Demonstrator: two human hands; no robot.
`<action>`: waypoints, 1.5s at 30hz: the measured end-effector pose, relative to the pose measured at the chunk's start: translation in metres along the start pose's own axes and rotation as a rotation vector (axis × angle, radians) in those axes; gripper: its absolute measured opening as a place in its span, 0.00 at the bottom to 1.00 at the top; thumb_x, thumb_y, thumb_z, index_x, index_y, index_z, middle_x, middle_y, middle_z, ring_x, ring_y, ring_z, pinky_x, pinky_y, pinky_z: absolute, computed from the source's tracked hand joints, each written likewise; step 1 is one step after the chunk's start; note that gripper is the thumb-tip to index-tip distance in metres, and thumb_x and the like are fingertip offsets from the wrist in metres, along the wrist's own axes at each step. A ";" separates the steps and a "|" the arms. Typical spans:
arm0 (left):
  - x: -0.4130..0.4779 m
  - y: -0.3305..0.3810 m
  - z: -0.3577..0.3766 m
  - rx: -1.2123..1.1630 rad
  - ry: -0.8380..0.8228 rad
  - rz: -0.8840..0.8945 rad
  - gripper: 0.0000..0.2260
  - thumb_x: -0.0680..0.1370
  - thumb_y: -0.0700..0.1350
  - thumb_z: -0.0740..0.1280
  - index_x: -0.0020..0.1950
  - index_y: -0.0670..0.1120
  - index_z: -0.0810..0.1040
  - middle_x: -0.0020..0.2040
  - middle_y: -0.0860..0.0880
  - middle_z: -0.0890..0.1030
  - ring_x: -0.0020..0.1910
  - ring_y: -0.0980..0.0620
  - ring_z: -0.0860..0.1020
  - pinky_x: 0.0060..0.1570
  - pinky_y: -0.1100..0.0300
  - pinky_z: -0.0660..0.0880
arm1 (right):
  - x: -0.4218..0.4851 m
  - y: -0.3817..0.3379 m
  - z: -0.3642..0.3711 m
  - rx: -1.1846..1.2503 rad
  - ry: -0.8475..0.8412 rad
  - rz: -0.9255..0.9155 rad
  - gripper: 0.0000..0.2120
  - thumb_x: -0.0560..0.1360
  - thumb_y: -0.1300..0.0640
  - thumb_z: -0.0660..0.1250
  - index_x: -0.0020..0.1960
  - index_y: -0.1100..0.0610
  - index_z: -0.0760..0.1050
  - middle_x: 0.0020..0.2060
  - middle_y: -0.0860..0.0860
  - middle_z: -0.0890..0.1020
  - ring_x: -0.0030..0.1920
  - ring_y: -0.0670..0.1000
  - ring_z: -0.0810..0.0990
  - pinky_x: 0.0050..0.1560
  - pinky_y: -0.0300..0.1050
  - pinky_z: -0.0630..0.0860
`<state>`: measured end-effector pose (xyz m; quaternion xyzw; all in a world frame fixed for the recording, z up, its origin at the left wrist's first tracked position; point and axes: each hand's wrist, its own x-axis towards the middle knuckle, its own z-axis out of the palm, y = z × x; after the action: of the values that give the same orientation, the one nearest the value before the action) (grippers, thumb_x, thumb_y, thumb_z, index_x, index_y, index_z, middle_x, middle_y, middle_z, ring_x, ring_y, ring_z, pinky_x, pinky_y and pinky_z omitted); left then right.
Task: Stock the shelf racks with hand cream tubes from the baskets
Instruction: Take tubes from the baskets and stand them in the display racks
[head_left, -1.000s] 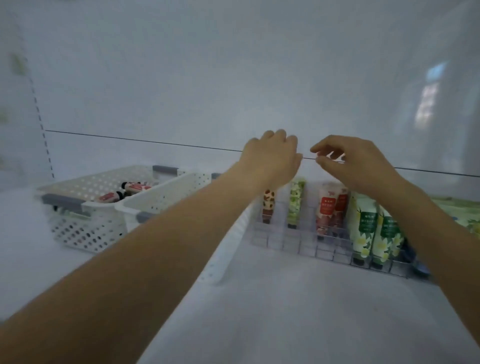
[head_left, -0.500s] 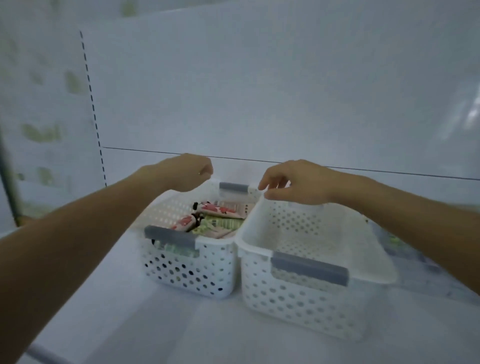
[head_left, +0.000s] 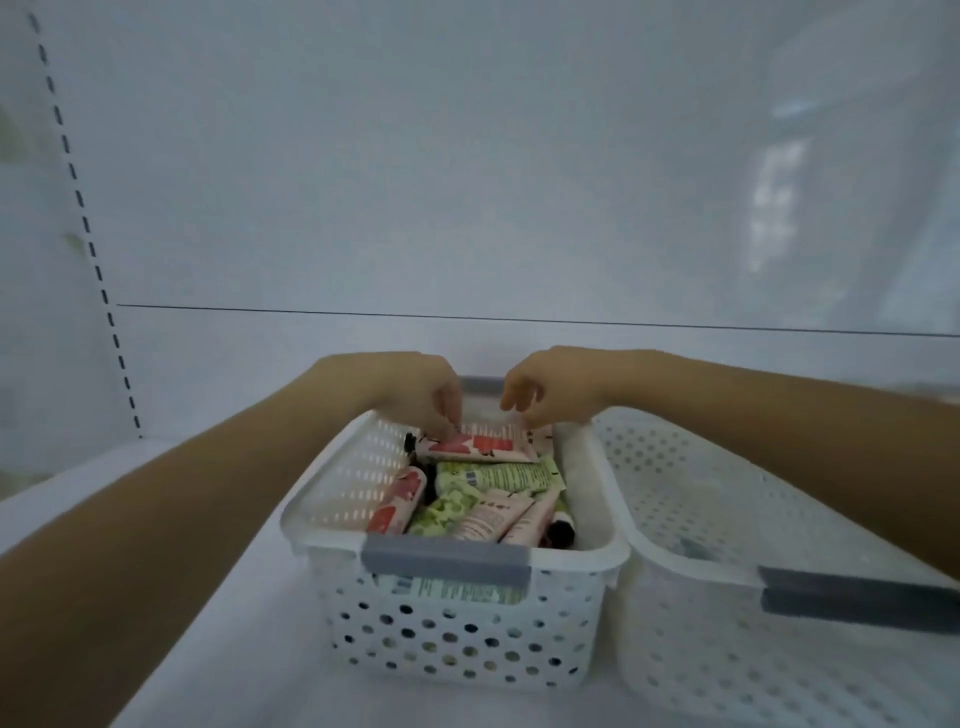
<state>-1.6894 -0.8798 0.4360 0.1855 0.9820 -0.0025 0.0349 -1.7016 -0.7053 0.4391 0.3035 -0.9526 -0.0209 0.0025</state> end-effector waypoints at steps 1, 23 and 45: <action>0.001 0.000 -0.001 -0.001 -0.028 0.002 0.09 0.75 0.50 0.68 0.54 0.50 0.79 0.50 0.54 0.81 0.45 0.56 0.76 0.49 0.62 0.70 | 0.005 -0.001 0.002 -0.021 -0.015 0.015 0.16 0.76 0.55 0.65 0.63 0.53 0.73 0.58 0.49 0.77 0.49 0.47 0.73 0.51 0.39 0.70; -0.021 0.010 -0.038 -0.320 -0.050 0.015 0.06 0.74 0.43 0.68 0.48 0.52 0.74 0.48 0.52 0.79 0.43 0.58 0.77 0.44 0.65 0.73 | -0.033 0.056 -0.049 1.227 0.294 0.211 0.04 0.73 0.56 0.68 0.44 0.56 0.75 0.36 0.50 0.84 0.36 0.46 0.84 0.38 0.39 0.79; 0.024 0.274 -0.051 -0.962 0.286 0.081 0.21 0.74 0.38 0.68 0.63 0.52 0.68 0.50 0.48 0.75 0.33 0.55 0.79 0.32 0.64 0.79 | -0.212 0.204 -0.026 1.692 0.644 0.204 0.08 0.78 0.62 0.54 0.48 0.60 0.73 0.42 0.55 0.75 0.33 0.49 0.83 0.35 0.42 0.81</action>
<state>-1.6152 -0.6155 0.4878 0.1849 0.8588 0.4774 -0.0186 -1.6455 -0.4175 0.4753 0.1096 -0.6254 0.7711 0.0468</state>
